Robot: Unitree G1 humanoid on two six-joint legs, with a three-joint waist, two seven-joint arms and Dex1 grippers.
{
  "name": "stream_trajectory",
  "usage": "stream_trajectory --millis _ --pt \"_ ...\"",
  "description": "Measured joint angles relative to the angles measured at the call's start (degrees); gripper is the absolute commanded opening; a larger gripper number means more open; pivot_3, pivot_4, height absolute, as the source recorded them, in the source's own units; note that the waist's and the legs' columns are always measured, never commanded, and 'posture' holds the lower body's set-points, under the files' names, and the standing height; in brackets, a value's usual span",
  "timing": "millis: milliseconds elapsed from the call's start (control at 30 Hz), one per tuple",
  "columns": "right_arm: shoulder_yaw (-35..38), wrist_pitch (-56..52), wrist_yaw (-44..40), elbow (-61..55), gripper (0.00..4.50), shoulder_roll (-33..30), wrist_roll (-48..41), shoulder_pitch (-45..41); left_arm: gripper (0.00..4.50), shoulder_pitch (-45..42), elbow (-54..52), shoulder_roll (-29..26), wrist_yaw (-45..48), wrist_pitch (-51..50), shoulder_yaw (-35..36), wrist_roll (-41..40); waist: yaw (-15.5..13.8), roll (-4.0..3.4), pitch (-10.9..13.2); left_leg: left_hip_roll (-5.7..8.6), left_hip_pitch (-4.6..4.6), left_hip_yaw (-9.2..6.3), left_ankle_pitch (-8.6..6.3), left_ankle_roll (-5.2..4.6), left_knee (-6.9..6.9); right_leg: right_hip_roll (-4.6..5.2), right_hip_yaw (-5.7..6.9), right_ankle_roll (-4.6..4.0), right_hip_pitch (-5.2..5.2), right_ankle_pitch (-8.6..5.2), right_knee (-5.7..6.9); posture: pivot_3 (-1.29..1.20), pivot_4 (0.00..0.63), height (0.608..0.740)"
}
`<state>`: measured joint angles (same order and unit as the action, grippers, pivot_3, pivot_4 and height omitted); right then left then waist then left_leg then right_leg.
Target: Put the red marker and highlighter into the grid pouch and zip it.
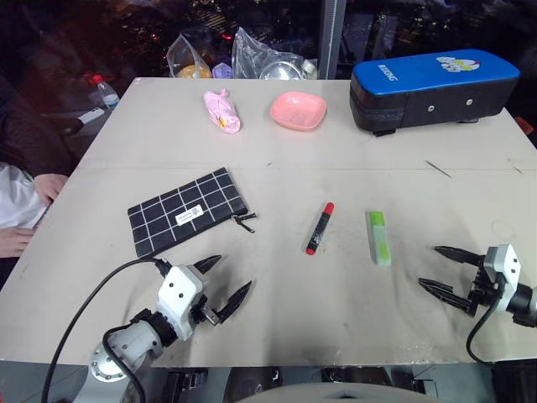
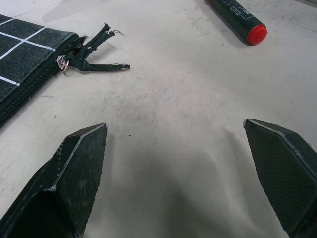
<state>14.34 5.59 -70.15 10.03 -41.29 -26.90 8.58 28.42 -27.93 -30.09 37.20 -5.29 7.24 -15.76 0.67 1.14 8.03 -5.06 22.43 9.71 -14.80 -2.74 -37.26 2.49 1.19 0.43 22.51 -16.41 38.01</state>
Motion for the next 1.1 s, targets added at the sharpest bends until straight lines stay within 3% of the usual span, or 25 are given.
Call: stream_trajectory --millis 733,867,1100 --pt "-0.1 0.8 -0.5 0.6 4.5 0.2 0.4 -1.6 4.47 1.0 -3.0 -1.0 0.6 -1.6 1.9 -0.2 0.0 -0.01 0.0 -0.01 0.0 -0.02 0.01 0.01 -0.04 -0.05 0.02 0.01 -0.01 0.0 0.02 0.0 0.15 0.74" --pt "-0.7 -0.6 -1.2 -2.1 4.5 0.4 -0.5 -1.7 4.47 0.4 -1.9 -3.0 2.3 -0.5 7.7 -2.0 0.0 -0.03 0.0 -0.04 0.0 -0.05 0.01 0.02 -0.04 -0.07 0.07 0.0 0.0 0.0 0.03 0.0 0.15 0.74" --pt "-4.3 -11.1 1.8 -18.2 4.5 3.5 -8.1 -6.2 4.47 -4.3 12.4 -7.2 6.2 3.3 21.5 -5.3 0.2 -0.09 0.0 -0.08 0.08 -0.09 0.02 0.04 -0.05 -0.09 0.16 0.05 0.08 0.03 0.07 0.0 0.15 0.74"
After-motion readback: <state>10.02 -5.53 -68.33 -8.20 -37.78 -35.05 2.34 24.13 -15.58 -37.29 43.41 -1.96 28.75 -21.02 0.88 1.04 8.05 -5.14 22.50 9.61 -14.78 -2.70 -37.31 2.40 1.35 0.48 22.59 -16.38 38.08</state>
